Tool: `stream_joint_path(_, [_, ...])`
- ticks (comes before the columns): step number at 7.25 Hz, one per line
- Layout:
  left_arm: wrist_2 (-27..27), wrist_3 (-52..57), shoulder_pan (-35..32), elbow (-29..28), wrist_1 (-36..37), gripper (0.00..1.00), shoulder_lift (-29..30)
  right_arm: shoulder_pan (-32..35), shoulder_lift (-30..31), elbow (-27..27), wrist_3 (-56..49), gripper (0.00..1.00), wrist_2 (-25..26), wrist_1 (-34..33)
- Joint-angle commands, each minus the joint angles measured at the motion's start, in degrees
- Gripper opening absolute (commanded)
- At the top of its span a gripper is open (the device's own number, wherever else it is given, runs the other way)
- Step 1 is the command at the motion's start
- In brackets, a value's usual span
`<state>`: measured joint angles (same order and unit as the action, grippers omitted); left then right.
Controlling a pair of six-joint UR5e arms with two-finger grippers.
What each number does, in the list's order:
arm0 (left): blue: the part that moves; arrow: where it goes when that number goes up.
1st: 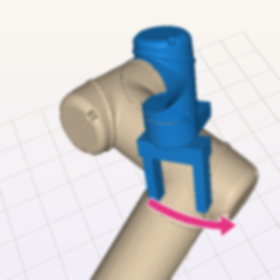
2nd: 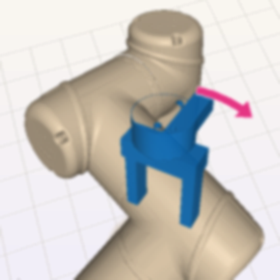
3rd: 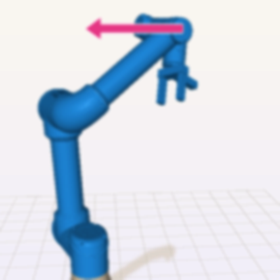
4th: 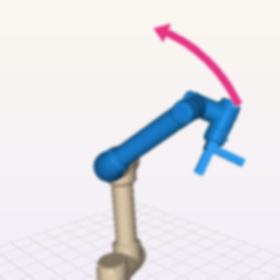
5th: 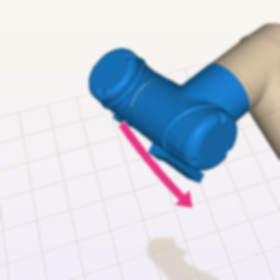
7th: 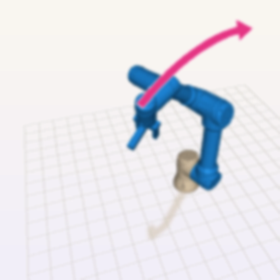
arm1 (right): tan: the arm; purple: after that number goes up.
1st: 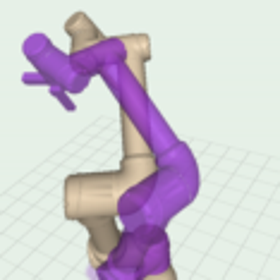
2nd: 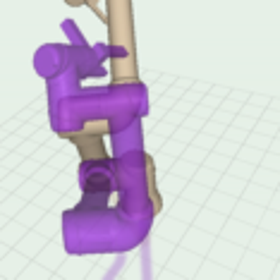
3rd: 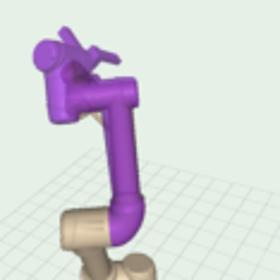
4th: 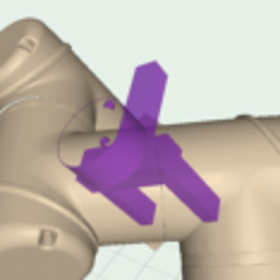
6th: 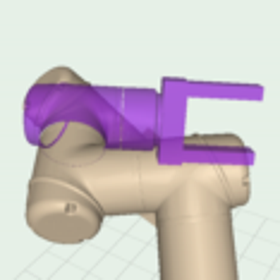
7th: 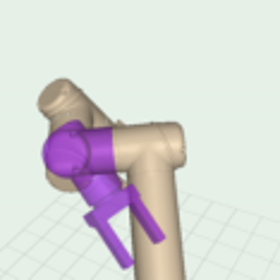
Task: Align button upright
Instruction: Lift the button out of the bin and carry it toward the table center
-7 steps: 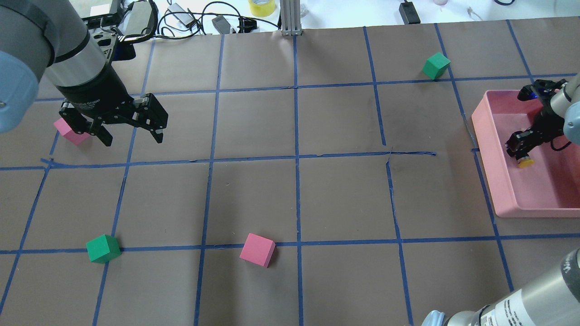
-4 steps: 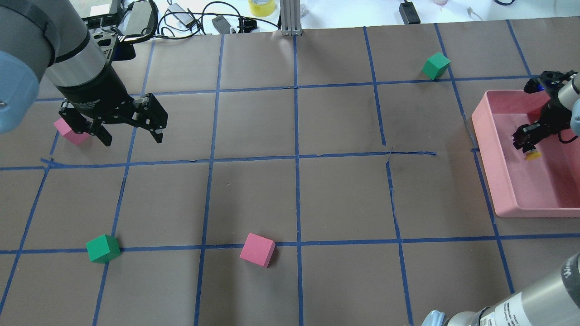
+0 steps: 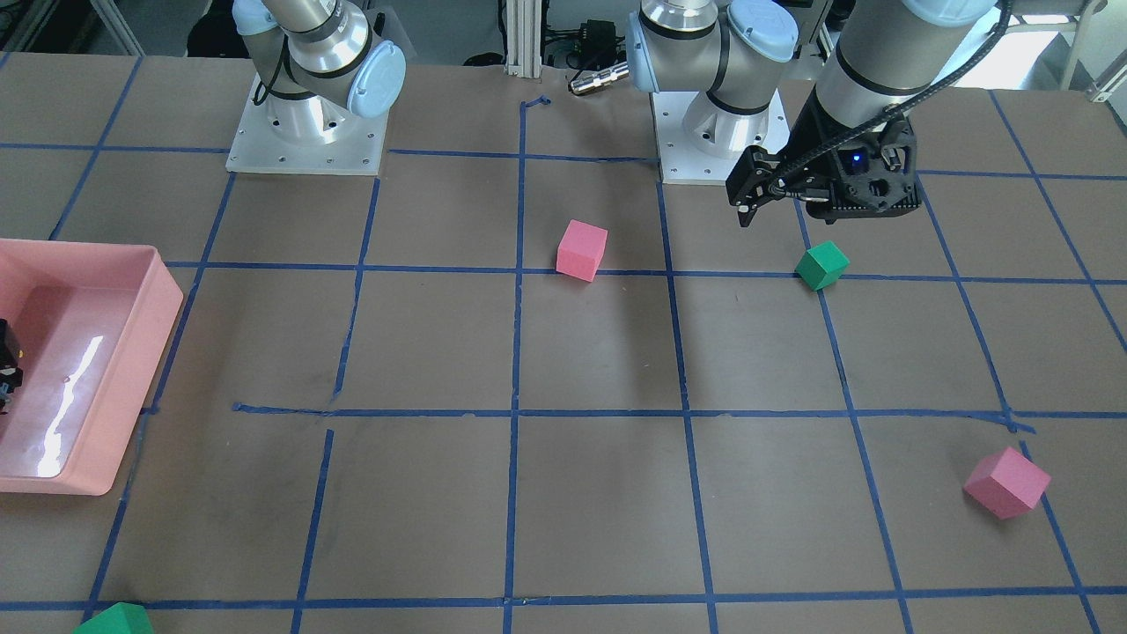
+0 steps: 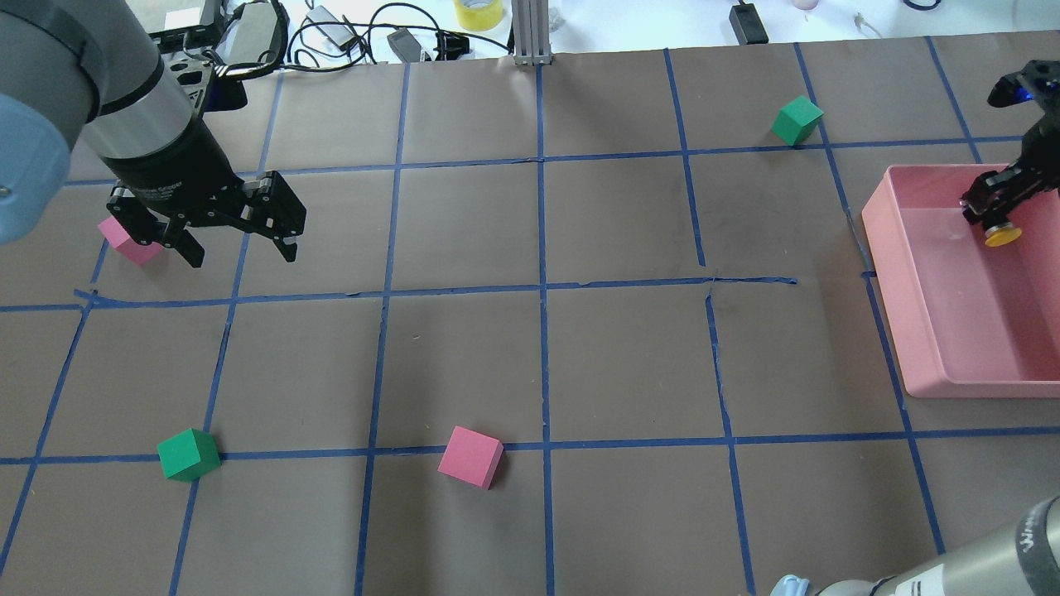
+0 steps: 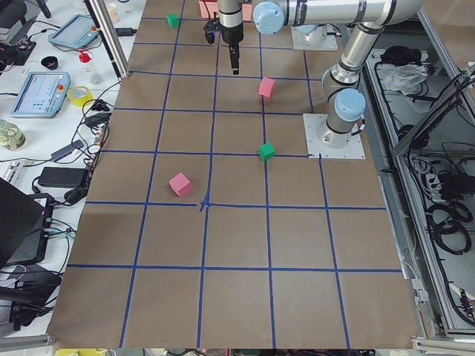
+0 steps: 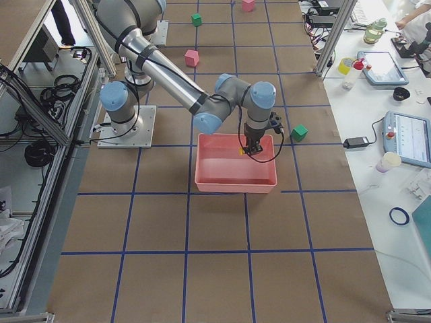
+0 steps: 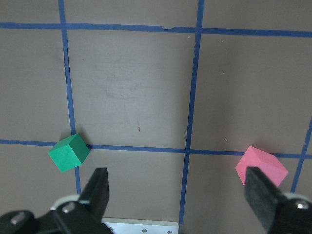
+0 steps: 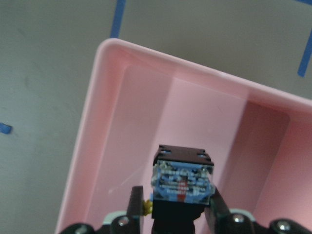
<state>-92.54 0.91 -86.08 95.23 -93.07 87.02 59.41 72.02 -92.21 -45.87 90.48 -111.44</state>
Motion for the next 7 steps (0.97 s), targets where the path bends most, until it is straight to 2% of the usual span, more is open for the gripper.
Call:
stream_joint_path(1, [-0.01,0.23,0.04,0.05,0.0,1.0,-0.09,10.92,2.15,8.68,11.87,0.0,-0.48,11.91])
stream_joint_path(2, [-0.01,0.41,0.04,-0.04,0.0,1.0,-0.09,17.43,2.16,8.88,17.86,0.0,-0.74,11.6])
stream_joint_path(3, [-0.01,0.49,0.21,-0.13,-0.09,1.0,-0.79,24.54,1.81,8.89,29.15,0.0,-1.44,10.91])
stream_joint_path(4, [-0.01,0.49,0.3,-0.22,0.08,1.0,-0.8,31.57,1.46,8.19,37.26,0.0,-1.8,7.24])
stream_joint_path(5, [-0.01,0.49,0.39,-0.56,0.0,1.0,-0.71,37.74,0.23,7.4,47.44,0.0,-4.32,4.68])
stream_joint_path(7, [0.17,0.41,1.0,-0.74,0.0,1.0,-0.62,46.72,-3.97,2.76,59.36,0.0,-5.76,-8.19])
